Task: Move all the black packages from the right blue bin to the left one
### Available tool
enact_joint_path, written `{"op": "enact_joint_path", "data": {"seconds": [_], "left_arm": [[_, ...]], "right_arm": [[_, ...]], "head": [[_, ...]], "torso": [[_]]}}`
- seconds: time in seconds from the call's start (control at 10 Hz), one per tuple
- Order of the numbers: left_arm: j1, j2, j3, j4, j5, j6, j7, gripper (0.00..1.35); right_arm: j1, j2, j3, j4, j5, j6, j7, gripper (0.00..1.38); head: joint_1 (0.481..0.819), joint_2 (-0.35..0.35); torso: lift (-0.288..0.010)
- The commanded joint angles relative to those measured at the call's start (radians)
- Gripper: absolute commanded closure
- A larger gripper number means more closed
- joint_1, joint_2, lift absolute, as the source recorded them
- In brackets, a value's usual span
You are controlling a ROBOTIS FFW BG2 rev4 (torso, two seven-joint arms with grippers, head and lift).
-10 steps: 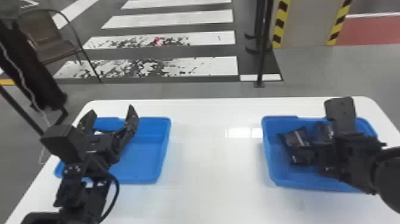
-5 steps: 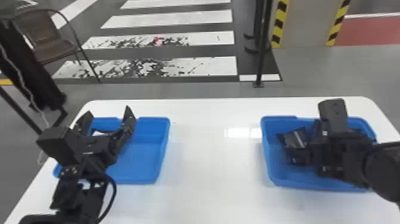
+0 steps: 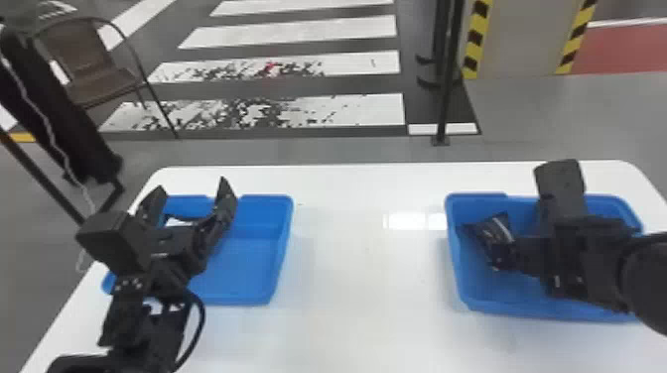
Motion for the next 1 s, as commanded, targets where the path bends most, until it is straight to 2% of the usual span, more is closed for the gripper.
{"op": "enact_joint_path", "data": {"seconds": [0.0,0.3,0.4,0.6,0.7,0.8,0.9], "left_arm": [[0.000,0.000,0.000,0.000,0.002,-0.005,0.000,0.15],[0.007,0.000,-0.022,0.000,0.040,-0.071,0.000,0.14],[0.005,0.001,-0.026,0.000,0.042,-0.079,0.000,0.14],[0.000,0.007,-0.054,-0.005,0.074,-0.076,0.000,0.15],[-0.005,0.012,-0.072,-0.015,0.098,-0.069,0.000,0.16],[-0.012,0.023,-0.090,-0.037,0.138,-0.034,-0.005,0.16],[-0.017,0.027,-0.104,-0.066,0.199,0.010,-0.021,0.16]], "right_arm": [[0.009,-0.002,0.000,-0.021,-0.002,0.000,0.001,1.17],[0.154,-0.006,-0.094,-0.206,-0.044,-0.052,0.060,1.17],[0.174,-0.006,-0.130,-0.210,-0.058,-0.115,0.109,1.17],[0.164,-0.006,-0.179,-0.154,-0.102,-0.299,0.300,1.17],[0.154,-0.008,-0.175,-0.161,-0.110,-0.393,0.386,1.17],[0.139,-0.015,-0.138,-0.174,-0.126,-0.466,0.435,1.17],[0.115,-0.025,-0.092,-0.161,-0.186,-0.493,0.464,1.17]], "head": [[0.695,0.154],[0.695,0.163],[0.695,0.160],[0.695,0.153],[0.695,0.152],[0.695,0.154],[0.692,0.157]], "torso": [[-0.154],[-0.154],[-0.154],[-0.154],[-0.154],[-0.154],[-0.154]]}}
